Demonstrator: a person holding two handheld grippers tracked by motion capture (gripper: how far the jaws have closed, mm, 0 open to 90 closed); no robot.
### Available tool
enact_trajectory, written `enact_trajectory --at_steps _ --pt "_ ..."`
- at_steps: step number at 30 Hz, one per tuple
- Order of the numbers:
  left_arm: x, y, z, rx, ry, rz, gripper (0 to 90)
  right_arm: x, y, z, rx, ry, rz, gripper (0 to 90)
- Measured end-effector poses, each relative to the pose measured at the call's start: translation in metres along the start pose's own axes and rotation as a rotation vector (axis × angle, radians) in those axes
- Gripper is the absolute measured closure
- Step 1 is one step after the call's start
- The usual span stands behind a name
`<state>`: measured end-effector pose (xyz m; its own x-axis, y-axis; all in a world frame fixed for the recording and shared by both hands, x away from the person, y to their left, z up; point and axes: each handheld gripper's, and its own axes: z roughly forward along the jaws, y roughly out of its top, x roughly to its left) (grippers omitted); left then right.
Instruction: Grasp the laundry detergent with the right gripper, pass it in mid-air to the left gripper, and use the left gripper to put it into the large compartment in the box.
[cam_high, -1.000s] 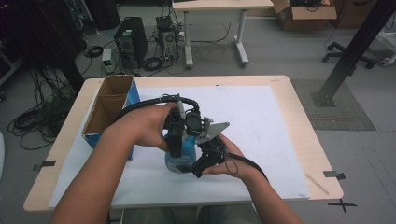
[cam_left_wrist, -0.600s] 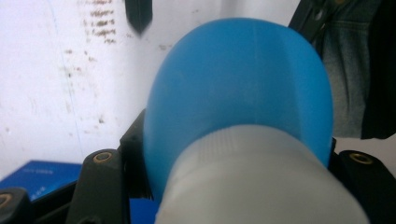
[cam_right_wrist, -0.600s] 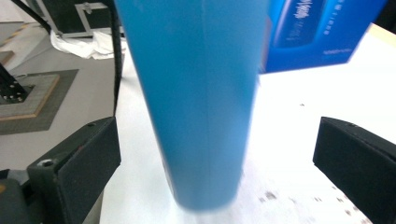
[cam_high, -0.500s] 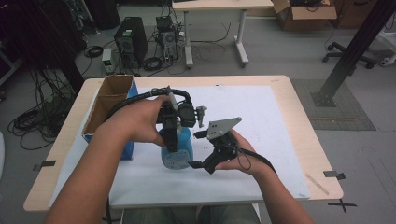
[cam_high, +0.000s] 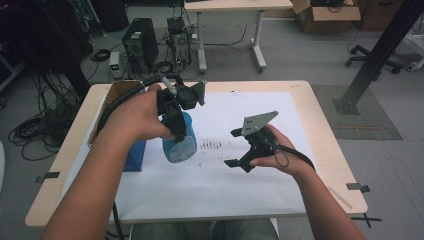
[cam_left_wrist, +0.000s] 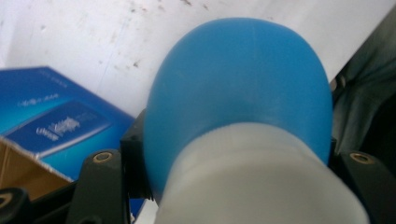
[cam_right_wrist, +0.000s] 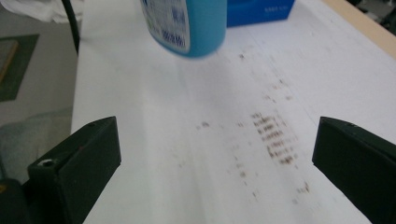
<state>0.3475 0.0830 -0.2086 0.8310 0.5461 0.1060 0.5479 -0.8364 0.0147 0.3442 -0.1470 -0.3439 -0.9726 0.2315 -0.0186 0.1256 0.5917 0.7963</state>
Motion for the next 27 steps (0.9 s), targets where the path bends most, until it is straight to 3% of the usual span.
enact_trajectory --at_steps 11,13,14,21,27 --pt "0.028 -0.012 -0.026 -0.025 -0.037 -0.248 38.8 -0.023 0.002 -0.024 0.190 -0.018 -0.006 2.1" --pt "0.033 -0.016 -0.033 -0.038 -0.035 -0.280 38.8 -0.029 0.003 -0.031 0.256 -0.020 -0.015 2.4" --pt "0.036 -0.017 -0.035 -0.047 -0.034 -0.304 38.8 -0.029 0.003 -0.031 0.256 -0.020 -0.015 2.4" --pt "0.056 -0.028 -0.057 -0.035 -0.016 -0.407 38.8 -0.038 0.005 -0.040 0.392 -0.009 -0.031 3.0" --pt "0.078 -0.043 -0.083 -0.035 -0.030 -0.520 38.8 -0.042 0.003 -0.045 0.447 -0.001 -0.023 3.2"
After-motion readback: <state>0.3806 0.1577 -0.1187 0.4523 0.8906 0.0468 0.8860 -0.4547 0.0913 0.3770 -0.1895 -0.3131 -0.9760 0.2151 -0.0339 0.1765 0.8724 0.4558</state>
